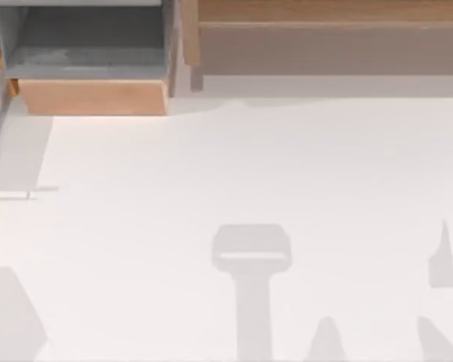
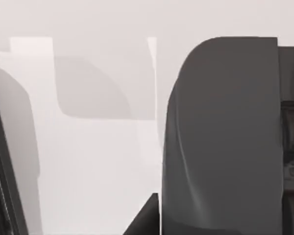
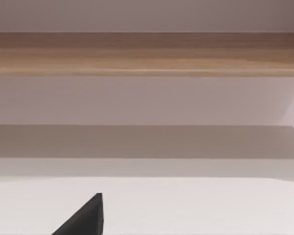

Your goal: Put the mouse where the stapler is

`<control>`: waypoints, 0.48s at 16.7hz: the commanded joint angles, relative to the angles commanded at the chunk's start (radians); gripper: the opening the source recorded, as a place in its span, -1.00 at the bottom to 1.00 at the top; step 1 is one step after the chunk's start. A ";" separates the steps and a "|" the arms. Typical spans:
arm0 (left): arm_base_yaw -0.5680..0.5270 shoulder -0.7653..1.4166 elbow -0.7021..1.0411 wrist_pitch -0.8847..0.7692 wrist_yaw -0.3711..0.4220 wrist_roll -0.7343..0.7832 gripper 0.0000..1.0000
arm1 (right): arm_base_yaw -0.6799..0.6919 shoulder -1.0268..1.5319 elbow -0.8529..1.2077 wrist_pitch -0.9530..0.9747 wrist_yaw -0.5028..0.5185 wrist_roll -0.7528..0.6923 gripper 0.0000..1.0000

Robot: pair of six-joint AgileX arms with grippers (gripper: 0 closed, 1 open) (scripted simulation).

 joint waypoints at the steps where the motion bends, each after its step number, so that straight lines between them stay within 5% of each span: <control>1: 0.001 0.000 -0.006 0.000 0.000 -0.001 -1.00 | 0.000 0.000 0.000 0.000 0.000 0.000 1.00; 8: -0.004 0.003 -0.004 0.000 0.000 0.001 -1.00 | 0.000 0.000 0.000 0.000 0.000 0.000 1.00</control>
